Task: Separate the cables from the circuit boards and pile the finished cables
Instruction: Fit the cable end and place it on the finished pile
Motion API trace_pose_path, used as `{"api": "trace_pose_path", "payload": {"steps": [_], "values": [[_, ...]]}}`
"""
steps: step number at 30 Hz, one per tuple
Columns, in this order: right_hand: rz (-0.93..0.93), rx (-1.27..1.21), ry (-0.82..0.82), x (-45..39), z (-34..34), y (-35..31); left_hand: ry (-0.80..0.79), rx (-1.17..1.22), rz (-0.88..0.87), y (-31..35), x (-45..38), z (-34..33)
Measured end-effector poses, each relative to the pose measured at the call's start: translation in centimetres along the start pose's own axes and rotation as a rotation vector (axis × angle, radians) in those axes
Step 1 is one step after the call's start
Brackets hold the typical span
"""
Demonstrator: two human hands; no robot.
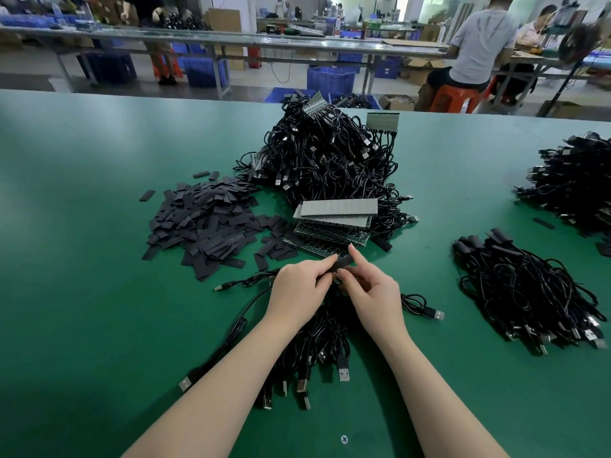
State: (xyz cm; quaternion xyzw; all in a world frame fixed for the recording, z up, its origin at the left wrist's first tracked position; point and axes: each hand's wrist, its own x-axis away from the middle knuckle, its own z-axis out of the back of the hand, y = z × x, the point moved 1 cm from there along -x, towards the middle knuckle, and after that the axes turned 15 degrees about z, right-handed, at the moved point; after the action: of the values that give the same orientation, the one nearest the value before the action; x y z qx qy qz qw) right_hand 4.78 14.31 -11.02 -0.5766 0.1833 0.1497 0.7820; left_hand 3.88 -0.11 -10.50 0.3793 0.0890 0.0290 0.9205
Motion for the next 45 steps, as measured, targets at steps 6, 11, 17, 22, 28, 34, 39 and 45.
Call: {"api": "trace_pose_path", "payload": {"steps": [6, 11, 17, 22, 28, 34, 39, 45], "values": [[0.004, -0.038, 0.035, 0.0, 0.1, 0.0, 0.014, 0.015, 0.001, -0.1, 0.0, 0.0], [-0.051, -0.104, 0.060, 0.0, 0.2, -0.2, 0.030, 0.052, 0.002, 0.0, 0.0, 0.1], [-0.043, -0.049, 0.051, -0.1, 0.2, -0.3, 0.010, 0.089, 0.000, 0.2, 0.2, 0.3], [-0.143, -0.261, 0.245, -0.2, 1.0, 0.1, 0.188, -0.080, 0.016, 0.2, 0.0, 0.3], [-0.112, -0.116, 0.104, -0.2, 0.5, 0.2, 0.238, -0.069, 0.019, 0.3, 0.0, 0.3], [-0.038, 0.084, -0.015, -0.2, 0.0, 0.1, 0.127, 0.066, -0.090, 0.8, 0.5, 0.8], [-0.047, 0.061, -0.007, -0.2, -0.1, 0.1, 0.130, 0.052, -0.075, 0.7, 0.7, 0.7], [-0.055, 0.013, -0.021, -0.3, -0.2, -0.3, 0.038, -0.037, -0.012, 0.1, 0.1, 0.1]]}}
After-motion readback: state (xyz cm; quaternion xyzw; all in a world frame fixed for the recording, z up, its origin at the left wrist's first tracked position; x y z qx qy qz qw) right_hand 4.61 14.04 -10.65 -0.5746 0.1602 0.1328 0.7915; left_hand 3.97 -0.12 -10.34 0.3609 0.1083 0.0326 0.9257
